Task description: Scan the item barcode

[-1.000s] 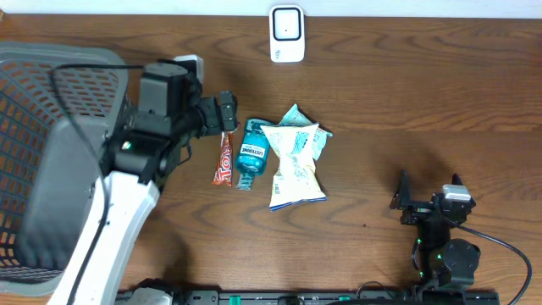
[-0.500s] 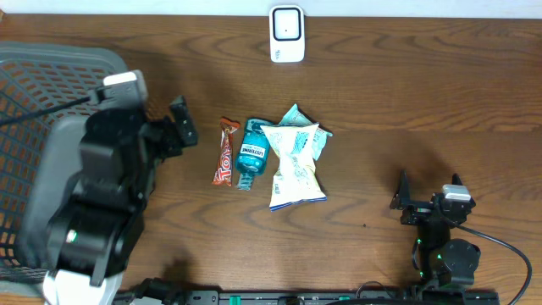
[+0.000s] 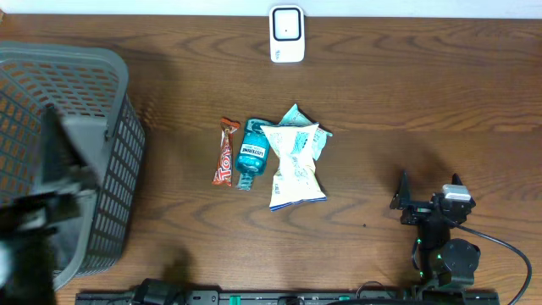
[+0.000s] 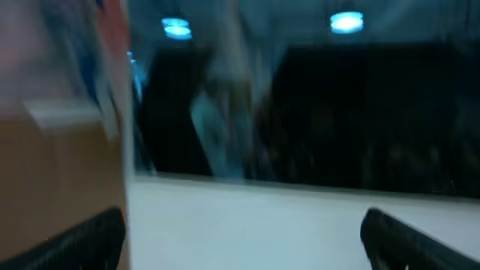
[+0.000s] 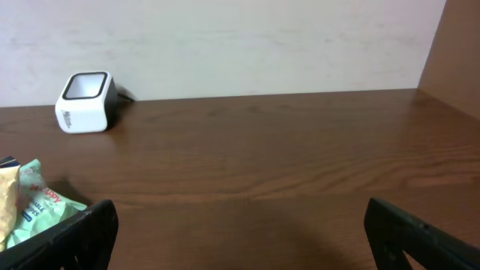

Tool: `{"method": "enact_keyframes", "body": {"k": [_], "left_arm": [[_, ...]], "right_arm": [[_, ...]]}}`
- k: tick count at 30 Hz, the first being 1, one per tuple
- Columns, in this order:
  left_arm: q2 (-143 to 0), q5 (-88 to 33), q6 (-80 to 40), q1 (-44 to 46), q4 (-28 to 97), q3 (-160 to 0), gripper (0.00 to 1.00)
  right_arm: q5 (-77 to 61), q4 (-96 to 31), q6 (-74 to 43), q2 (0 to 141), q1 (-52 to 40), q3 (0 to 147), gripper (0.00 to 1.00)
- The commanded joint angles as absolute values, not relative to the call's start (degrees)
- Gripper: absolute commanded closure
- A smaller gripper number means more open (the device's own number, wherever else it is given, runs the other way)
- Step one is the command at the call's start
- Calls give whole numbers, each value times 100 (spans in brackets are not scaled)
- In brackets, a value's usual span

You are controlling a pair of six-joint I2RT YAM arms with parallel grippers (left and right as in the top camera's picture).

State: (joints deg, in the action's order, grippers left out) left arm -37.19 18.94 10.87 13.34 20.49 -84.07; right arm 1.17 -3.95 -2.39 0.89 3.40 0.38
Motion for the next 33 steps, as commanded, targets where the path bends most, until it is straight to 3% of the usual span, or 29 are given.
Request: {"method": "enact_keyframes", "body": {"k": [1,6,17,33], "left_arm": [[-3791,2093,1940,1343,1927,-8552,0],[-3684,2117,1949,1341,2932,-8807,0],[-2995,1538,1828,1170,3002,-8847,0],[-1992,-502,1813,-786,2862,-8431,0]], "right_arm": [[180,-412,-294,75,331,34,1],[180,-412,-294,75,331,34,1],[180,-412,-294,75,331,34,1],[180,-412,-294,75,331,34,1]]}}
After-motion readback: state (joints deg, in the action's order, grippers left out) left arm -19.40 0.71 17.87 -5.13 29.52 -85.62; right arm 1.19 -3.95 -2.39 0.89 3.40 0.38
